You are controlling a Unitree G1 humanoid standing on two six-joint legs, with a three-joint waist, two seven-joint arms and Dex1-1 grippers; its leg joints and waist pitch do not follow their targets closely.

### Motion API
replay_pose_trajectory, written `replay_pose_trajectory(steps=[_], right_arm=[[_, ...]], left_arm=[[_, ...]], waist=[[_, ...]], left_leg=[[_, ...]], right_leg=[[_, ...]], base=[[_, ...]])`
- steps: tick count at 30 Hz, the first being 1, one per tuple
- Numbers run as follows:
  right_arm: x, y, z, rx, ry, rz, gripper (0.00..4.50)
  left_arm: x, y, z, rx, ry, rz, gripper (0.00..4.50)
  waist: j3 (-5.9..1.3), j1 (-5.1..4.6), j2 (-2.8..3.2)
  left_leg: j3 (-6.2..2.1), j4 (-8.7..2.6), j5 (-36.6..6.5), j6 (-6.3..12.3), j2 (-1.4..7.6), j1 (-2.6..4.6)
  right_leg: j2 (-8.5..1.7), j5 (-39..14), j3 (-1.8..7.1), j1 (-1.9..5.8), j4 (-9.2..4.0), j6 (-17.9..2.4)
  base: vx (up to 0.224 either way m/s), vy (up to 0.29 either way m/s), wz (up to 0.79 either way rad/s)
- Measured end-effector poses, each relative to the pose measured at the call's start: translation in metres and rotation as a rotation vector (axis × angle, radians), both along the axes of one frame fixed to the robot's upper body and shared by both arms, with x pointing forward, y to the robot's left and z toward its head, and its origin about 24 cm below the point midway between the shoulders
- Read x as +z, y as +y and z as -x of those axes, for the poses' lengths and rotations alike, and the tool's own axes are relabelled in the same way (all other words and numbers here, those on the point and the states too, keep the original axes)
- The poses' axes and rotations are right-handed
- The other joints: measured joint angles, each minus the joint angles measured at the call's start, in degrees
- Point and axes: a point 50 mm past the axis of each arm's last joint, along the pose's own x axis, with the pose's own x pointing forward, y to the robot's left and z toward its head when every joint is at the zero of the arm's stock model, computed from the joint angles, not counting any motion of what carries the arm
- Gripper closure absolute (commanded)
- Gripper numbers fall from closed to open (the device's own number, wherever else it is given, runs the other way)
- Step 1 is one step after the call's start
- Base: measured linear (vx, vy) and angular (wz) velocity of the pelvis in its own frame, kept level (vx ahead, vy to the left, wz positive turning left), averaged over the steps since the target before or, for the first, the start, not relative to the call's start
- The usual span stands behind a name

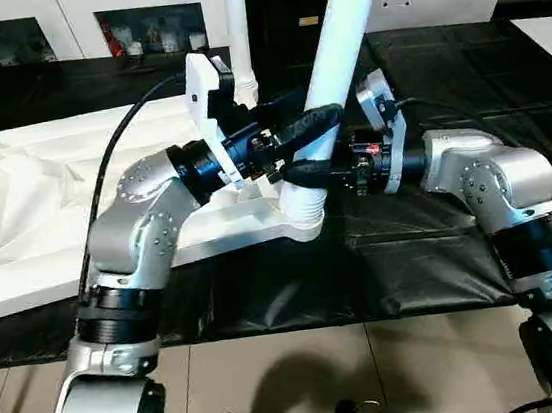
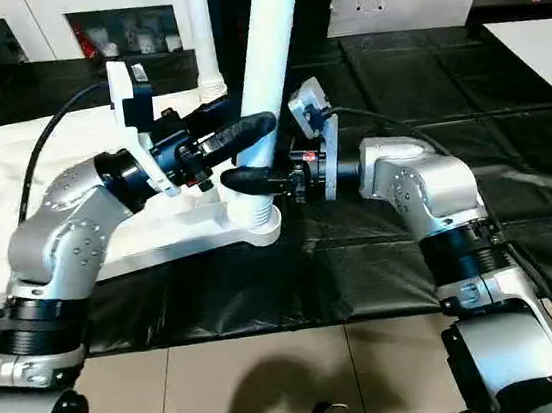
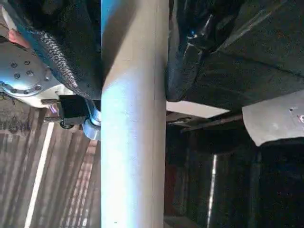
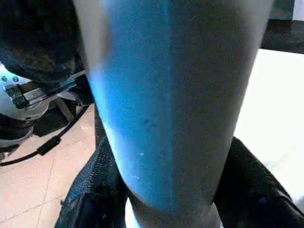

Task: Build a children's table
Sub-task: Pick table leg

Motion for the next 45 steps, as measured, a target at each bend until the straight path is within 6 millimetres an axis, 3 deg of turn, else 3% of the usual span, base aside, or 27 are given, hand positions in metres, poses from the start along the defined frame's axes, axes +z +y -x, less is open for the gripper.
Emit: replay_pose_trajectory(steps=[12,19,25,32,37,40,45], right_arm=[[-0.009,0.003,0.003,-0.006,0.018,0.007,2.56],[-0.013,0.011,0.006,-0.055,0.016,-0.038,2.57],[-0.024,0.016,0.009,-0.107,0.049,-0.064,2.57],[-0.028,0.010,0.010,-0.196,0.058,-0.108,2.57],[-0.030,0.006,0.006,-0.333,-0.018,-0.056,2.57],[-0.030,-0.001,0.004,-0.389,-0.060,-0.003,2.57],[-0.037,-0.006,0.008,-0.437,-0.062,0.028,2.57]], left_arm=[[-0.008,-0.004,0.006,-0.032,0.020,-0.031,1.09],[-0.009,-0.008,0.007,-0.033,0.064,0.112,0.64],[0.004,-0.007,0.007,-0.041,0.080,0.298,0.60],[0.018,0.011,0.000,0.058,0.094,0.439,0.60],[0.000,0.029,-0.010,0.231,0.041,0.152,0.60],[-0.026,0.048,-0.012,0.288,0.022,-0.125,0.60],[-0.065,0.065,-0.009,0.234,0.034,-0.470,0.60]], waist=[[0.00,0.02,0.00],[0.00,0.03,0.01],[-0.01,0.09,0.02],[-0.03,0.02,0.05],[-0.06,-0.17,0.11],[-0.07,-0.32,0.12],[-0.09,0.04,0.08]], left_leg=[[0.00,0.01,0.00,0.00,0.00,0.00],[-0.01,0.00,0.00,0.00,0.00,0.02],[-0.01,0.01,0.00,0.00,0.00,0.02],[-0.01,0.00,0.00,0.00,0.00,0.05],[-0.03,-0.04,0.01,-0.02,0.01,0.07],[-0.03,-0.10,0.00,-0.02,0.00,0.08],[-0.03,-0.19,0.01,-0.03,-0.02,0.10]], right_leg=[[0.00,0.00,0.00,0.01,0.00,0.00],[0.00,0.01,0.00,0.02,0.00,-0.01],[0.00,0.01,0.00,0.03,0.00,-0.01],[0.00,0.01,0.00,0.05,0.00,-0.01],[0.02,0.00,-0.02,0.03,0.00,0.01],[0.02,-0.02,0.00,0.01,-0.01,0.04],[0.01,-0.04,0.02,0.02,-0.02,0.07]], base=[[0.000,0.000,0.00],[0.000,0.000,0.00],[0.000,0.000,0.00],[0.000,0.000,0.00],[0.000,0.000,0.00],[0.000,0.000,0.00],[0.000,0.000,0.00]])
